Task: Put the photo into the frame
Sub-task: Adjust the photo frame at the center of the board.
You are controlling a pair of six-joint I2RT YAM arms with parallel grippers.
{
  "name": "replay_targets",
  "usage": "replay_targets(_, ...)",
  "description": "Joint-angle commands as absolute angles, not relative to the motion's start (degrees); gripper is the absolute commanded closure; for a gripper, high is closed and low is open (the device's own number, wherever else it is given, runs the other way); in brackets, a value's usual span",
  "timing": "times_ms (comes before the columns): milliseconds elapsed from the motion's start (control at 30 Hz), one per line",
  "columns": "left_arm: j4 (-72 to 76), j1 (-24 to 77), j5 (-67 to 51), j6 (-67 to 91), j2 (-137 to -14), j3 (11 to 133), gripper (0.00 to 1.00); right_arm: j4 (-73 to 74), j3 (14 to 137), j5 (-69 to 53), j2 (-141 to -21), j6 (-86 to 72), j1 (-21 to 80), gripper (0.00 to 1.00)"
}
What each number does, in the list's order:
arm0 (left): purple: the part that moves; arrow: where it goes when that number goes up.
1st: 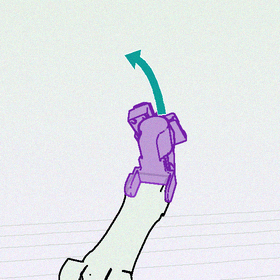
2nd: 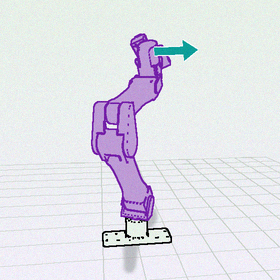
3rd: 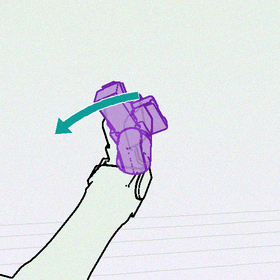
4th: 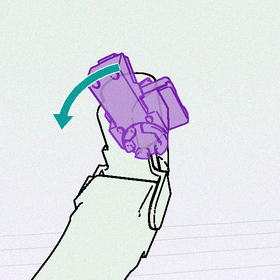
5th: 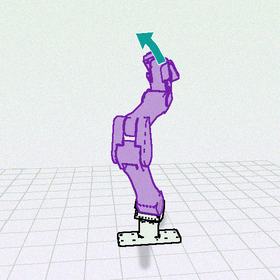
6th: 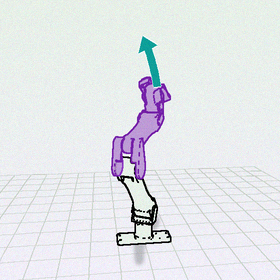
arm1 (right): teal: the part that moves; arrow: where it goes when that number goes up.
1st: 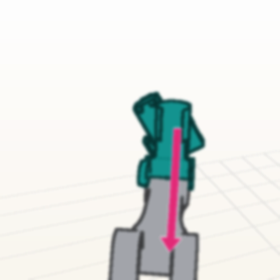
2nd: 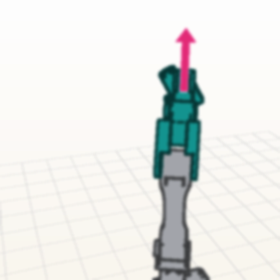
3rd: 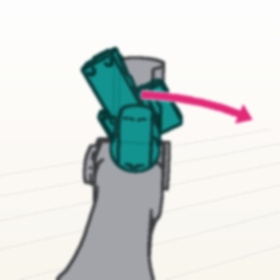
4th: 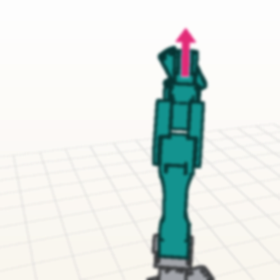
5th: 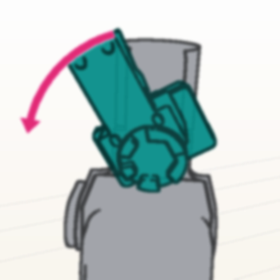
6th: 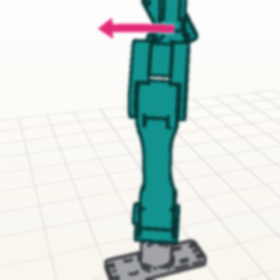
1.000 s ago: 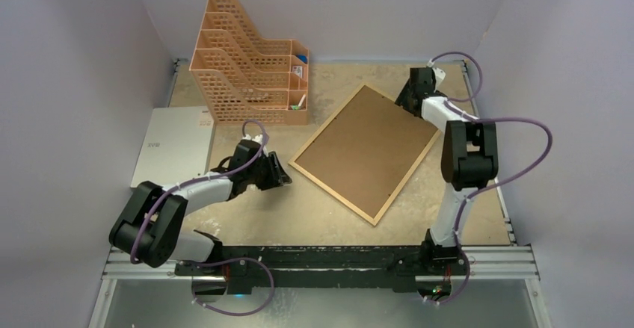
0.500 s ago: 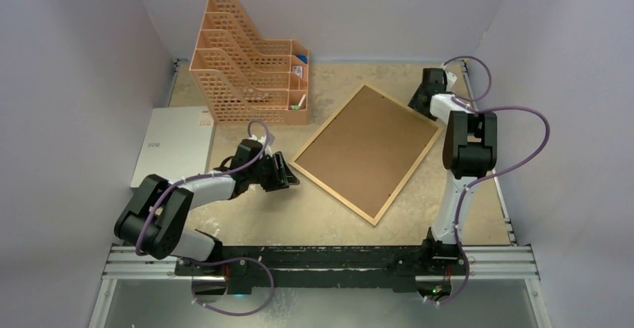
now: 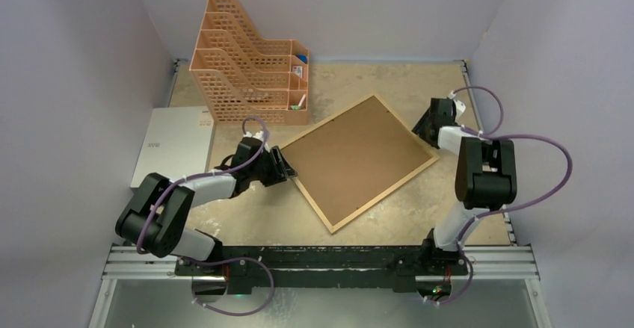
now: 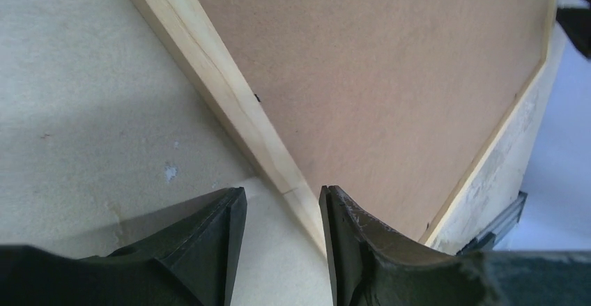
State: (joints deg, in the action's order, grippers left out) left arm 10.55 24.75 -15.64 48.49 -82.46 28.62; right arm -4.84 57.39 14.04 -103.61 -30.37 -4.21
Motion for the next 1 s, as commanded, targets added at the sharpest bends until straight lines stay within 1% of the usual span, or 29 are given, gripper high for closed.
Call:
replay_targets(0, 10.12, 24.35, -7.61, 48.53, -81.11, 28.95, 0.56, -1.47, 48.18, 12.57, -97.49, -32.95, -3.74, 0.42)
replay_targets(67, 8.15, 24.35, -4.48, 47.57, -80.15, 29.0, 0.62, -1.63, 45.29, 15.35, -92.25, -33.61, -2.87, 0.45)
replay_targets(167, 5.55, 24.35, -0.28, 46.02, -78.72, 29.04, 0.75, -0.73, 42.6, 21.08, -84.58, -35.15, 0.33, 0.45)
replay_targets(300, 3.66, 24.35, 3.77, 44.41, -77.01, 28.98, 0.82, 3.88, 44.9, 28.74, -81.85, -36.75, 5.29, 0.44)
replay_targets(400, 2.4, 24.35, 4.6, 43.92, -75.91, 28.86, 0.85, 4.98, 48.14, 29.56, -82.09, -34.79, 8.69, 0.4)
replay_targets(500, 3.11, 24.35, 2.81, 43.87, -74.33, 26.98, 0.85, 2.79, 51.08, 20.76, -84.61, -27.8, 13.57, 0.39)
replay_targets(667, 7.25, 24.35, -5.13, 44.01, -69.58, 23.51, 0.7, -0.89, 54.62, 5.77, -89.36, -20.07, 24.94, 0.37)
replay_targets(733, 7.11, 24.35, -5.58, 44.32, -67.81, 23.04, 0.66, -2.19, 56.29, 1.74, -91.31, -19.58, 28.24, 0.36)
replay_targets(833, 7.27, 24.35, -3.45, 44.95, -66.3, 22.4, 0.66, -2.13, 60.8, 1.71, -95.1, -18.95, 33.25, 0.34)
replay_targets(900, 8.39, 24.35, -2.62, 45.09, -67.02, 21.81, 0.7, -2.41, 63.87, 3.15, -97.96, -17.79, 36.85, 0.31)
replay_targets(933, 8.93, 24.35, -2.67, 45.4, -67.78, 21.57, 0.72, -2.15, 66.07, 4.5, -100.09, -17.64, 38.71, 0.27)
replay_targets(967, 10.29, 24.35, -3.18, 45.78, -68.45, 21.0, 0.74, -1.45, 67.87, 5.72, -101.81, -17.49, 40.64, 0.27)
